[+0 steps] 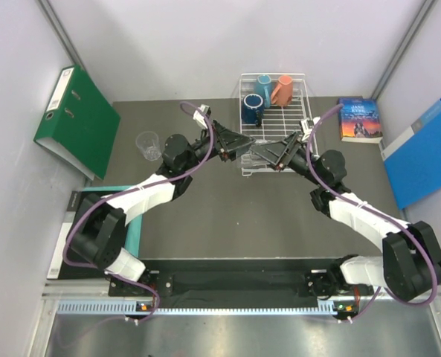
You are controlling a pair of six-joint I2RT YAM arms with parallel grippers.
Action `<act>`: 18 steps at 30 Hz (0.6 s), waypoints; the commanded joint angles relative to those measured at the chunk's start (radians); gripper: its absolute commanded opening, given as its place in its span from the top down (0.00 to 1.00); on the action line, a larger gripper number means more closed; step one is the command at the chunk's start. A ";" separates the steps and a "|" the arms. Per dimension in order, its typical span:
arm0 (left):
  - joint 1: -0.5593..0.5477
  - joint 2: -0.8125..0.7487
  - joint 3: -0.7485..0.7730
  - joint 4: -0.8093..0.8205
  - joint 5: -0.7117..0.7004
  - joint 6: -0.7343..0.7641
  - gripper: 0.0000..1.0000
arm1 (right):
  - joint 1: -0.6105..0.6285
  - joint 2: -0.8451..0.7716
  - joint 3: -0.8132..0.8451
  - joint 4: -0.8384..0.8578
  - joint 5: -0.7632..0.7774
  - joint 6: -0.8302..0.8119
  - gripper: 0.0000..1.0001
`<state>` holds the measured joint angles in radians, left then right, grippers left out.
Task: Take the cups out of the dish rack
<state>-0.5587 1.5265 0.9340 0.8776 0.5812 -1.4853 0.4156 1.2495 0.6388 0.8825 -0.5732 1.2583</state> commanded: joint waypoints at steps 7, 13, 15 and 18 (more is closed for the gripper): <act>0.028 0.058 0.075 0.125 -0.001 -0.033 1.00 | 0.017 -0.090 -0.002 0.052 -0.175 -0.033 1.00; 0.028 0.021 0.149 -0.148 0.026 0.115 1.00 | 0.014 -0.097 0.154 -0.338 -0.157 -0.224 0.20; 0.036 -0.015 0.186 -0.287 0.022 0.176 1.00 | 0.014 -0.107 0.234 -0.639 -0.060 -0.381 0.00; 0.063 -0.060 0.229 -0.439 0.005 0.281 1.00 | -0.004 -0.131 0.346 -0.820 0.048 -0.486 0.00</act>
<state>-0.5404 1.5558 1.0706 0.6422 0.6743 -1.4422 0.4072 1.1980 0.8276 0.3763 -0.5774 0.9482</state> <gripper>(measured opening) 0.153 0.992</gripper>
